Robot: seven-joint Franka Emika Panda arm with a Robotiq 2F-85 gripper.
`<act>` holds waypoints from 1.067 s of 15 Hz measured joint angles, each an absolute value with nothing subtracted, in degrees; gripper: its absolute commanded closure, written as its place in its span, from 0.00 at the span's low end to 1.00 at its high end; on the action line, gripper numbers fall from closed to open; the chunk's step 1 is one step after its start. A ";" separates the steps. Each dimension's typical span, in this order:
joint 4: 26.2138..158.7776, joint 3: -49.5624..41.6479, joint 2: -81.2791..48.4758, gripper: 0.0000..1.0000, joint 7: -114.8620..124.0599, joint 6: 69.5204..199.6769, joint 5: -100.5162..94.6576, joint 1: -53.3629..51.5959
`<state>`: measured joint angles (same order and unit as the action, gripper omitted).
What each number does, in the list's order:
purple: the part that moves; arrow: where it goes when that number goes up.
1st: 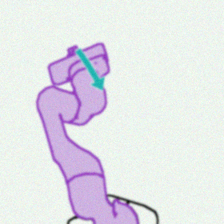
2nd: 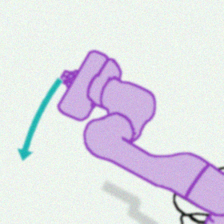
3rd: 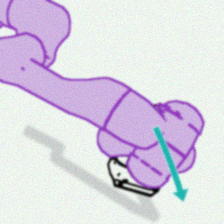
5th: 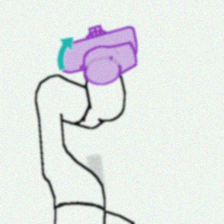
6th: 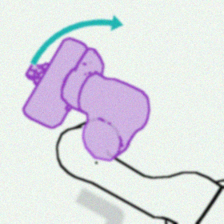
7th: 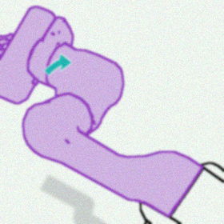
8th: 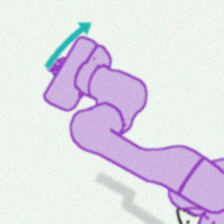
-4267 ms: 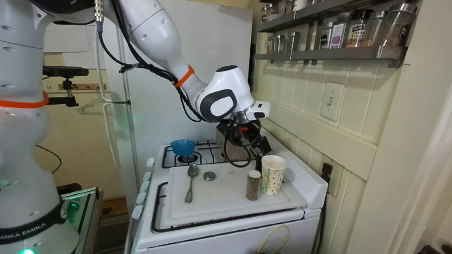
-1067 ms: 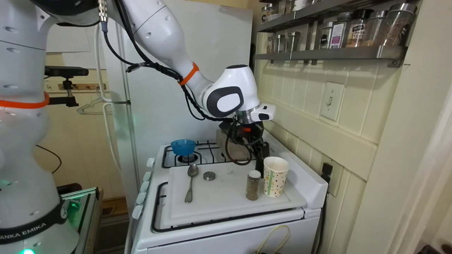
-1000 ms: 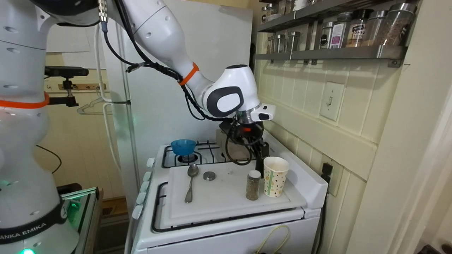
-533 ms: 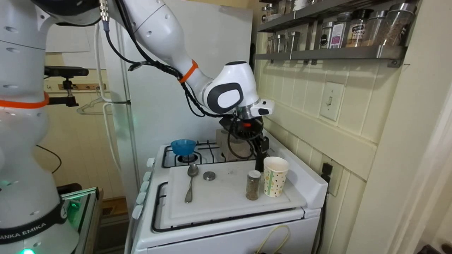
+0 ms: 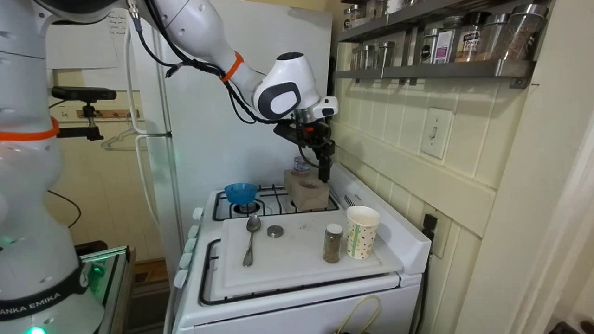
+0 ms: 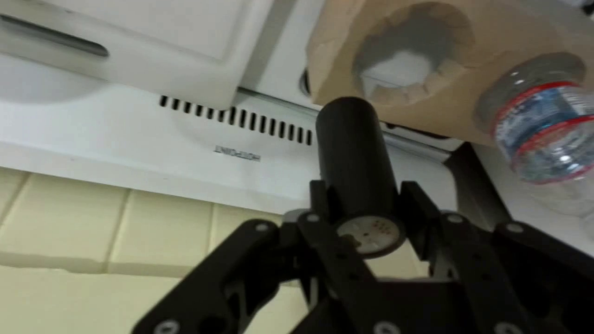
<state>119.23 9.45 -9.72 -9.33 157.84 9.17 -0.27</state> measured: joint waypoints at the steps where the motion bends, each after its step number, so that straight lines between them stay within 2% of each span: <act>1: 119.24 10.91 -9.64 0.83 -11.91 157.83 11.78 -0.19; 4: 119.15 13.89 -9.56 0.83 -18.11 157.33 18.60 0.26; 5: 118.92 14.53 -9.46 0.58 -19.96 156.38 20.83 0.62; 14: 118.66 14.08 -9.51 0.58 -20.44 156.06 21.15 0.33; 15: 118.66 14.08 -9.51 0.83 -20.44 156.06 21.15 0.33; 16: 118.66 14.07 -9.51 0.83 -20.44 156.06 21.15 0.32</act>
